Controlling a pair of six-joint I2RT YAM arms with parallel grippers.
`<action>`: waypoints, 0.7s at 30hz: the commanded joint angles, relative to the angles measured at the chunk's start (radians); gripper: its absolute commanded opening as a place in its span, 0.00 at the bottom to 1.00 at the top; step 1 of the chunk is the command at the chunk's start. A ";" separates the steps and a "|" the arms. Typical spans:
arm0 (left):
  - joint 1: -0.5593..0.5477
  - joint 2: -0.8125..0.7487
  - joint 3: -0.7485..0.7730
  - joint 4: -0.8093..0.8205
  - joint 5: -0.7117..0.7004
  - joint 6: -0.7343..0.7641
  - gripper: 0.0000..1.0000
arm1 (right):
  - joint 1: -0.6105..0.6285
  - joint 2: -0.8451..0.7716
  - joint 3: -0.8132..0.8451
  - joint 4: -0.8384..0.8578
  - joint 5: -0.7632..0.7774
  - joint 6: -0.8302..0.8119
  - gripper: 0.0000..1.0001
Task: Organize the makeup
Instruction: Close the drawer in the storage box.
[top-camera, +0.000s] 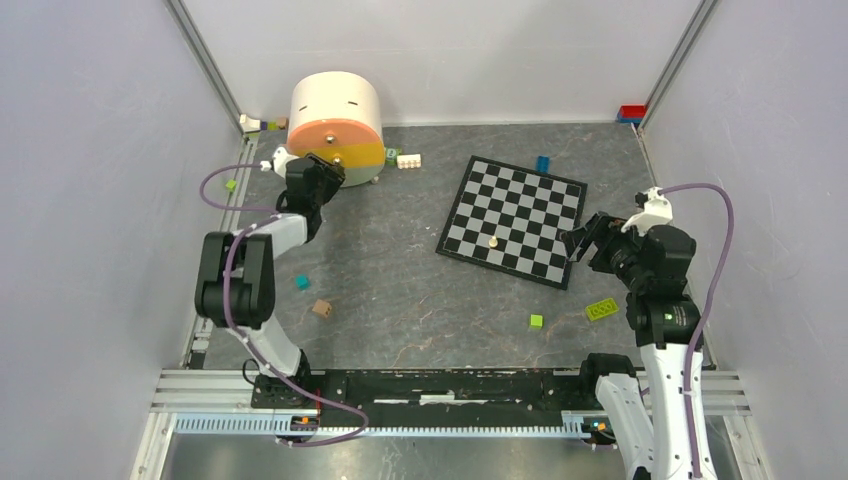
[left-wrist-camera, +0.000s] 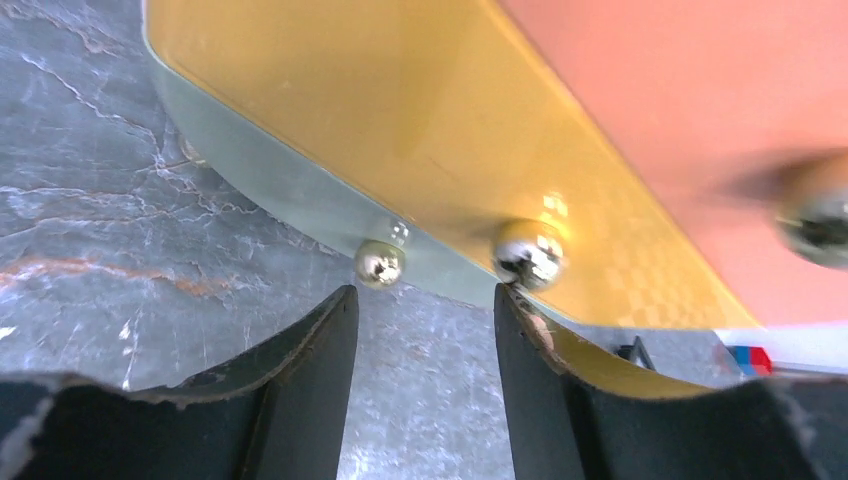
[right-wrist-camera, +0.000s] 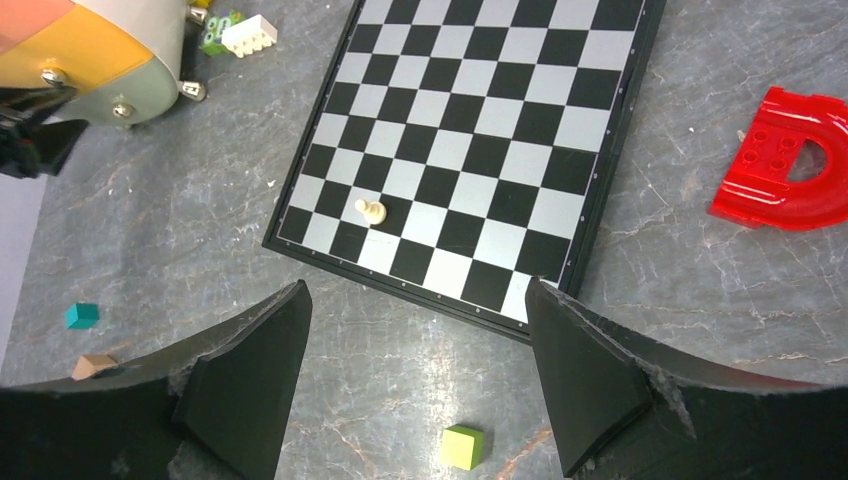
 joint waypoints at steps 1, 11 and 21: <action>0.004 -0.181 -0.058 -0.060 -0.023 -0.020 0.60 | 0.001 0.014 -0.019 0.029 -0.002 -0.044 0.86; 0.005 -0.579 -0.122 -0.528 0.001 0.042 0.71 | 0.001 0.022 0.001 0.007 0.011 -0.095 0.86; 0.005 -0.990 -0.151 -0.987 0.170 0.180 0.76 | 0.001 -0.018 -0.062 -0.031 -0.030 -0.110 0.86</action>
